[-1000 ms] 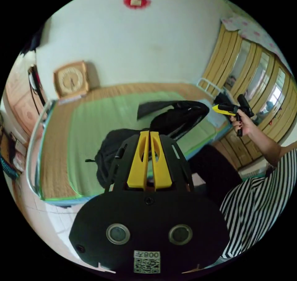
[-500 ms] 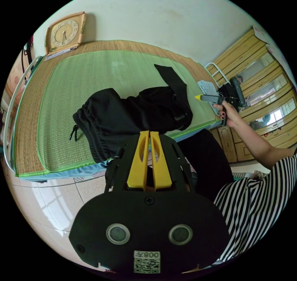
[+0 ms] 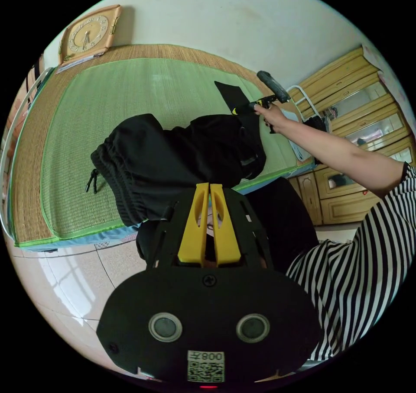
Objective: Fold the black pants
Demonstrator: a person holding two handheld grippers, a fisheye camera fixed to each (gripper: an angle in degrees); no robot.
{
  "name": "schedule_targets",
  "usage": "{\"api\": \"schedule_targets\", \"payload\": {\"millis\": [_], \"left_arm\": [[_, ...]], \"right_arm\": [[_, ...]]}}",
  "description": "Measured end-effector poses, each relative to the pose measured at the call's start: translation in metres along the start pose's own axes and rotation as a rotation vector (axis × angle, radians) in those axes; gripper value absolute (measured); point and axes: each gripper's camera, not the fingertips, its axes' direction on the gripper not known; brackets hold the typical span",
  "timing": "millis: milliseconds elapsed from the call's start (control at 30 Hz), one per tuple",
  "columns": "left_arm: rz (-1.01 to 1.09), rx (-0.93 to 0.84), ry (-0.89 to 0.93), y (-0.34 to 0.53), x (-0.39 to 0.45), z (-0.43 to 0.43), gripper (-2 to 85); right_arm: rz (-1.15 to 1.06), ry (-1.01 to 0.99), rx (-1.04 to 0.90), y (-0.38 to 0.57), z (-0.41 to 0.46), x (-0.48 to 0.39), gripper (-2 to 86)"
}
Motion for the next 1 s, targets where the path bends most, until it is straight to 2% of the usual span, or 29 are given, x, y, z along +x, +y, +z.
{"api": "schedule_targets", "payload": {"millis": [133, 200, 367, 500, 567, 633, 733, 867, 1000], "left_arm": [[-0.005, 0.081, 0.006, -0.012, -0.013, -0.020, 0.3], [0.012, 0.136, 0.004, -0.020, -0.019, -0.034, 0.2], [0.071, 0.332, -0.143, -0.064, -0.042, -0.097, 0.2], [-0.021, 0.447, -0.222, -0.094, -0.075, -0.123, 0.2], [-0.134, 0.422, -0.223, -0.109, -0.103, -0.112, 0.3], [-0.170, 0.357, -0.226, -0.116, -0.117, -0.094, 0.3], [-0.212, 0.247, -0.206, -0.119, -0.130, -0.066, 0.5], [-0.232, 0.274, -0.195, -0.111, -0.137, -0.062, 1.3], [-0.245, 0.337, -0.184, -0.104, -0.147, -0.074, 2.9]], "right_arm": [[-0.014, -0.019, -0.011, 0.007, -0.005, 0.041, 2.1], [0.027, -0.050, 0.047, 0.019, -0.021, 0.068, 1.6], [0.305, -0.321, 0.336, 0.091, -0.091, 0.189, 1.0], [0.570, -0.489, 0.489, 0.191, -0.104, 0.283, 1.0], [0.670, -0.531, 0.464, 0.234, -0.083, 0.302, 1.0], [0.835, -0.584, 0.338, 0.284, -0.036, 0.317, 1.1], [0.959, -0.711, 0.246, 0.333, 0.008, 0.320, 1.9], [0.914, -0.732, 0.223, 0.342, 0.011, 0.309, 3.5], [0.634, -0.695, 0.292, 0.279, -0.020, 0.277, 5.5]]}}
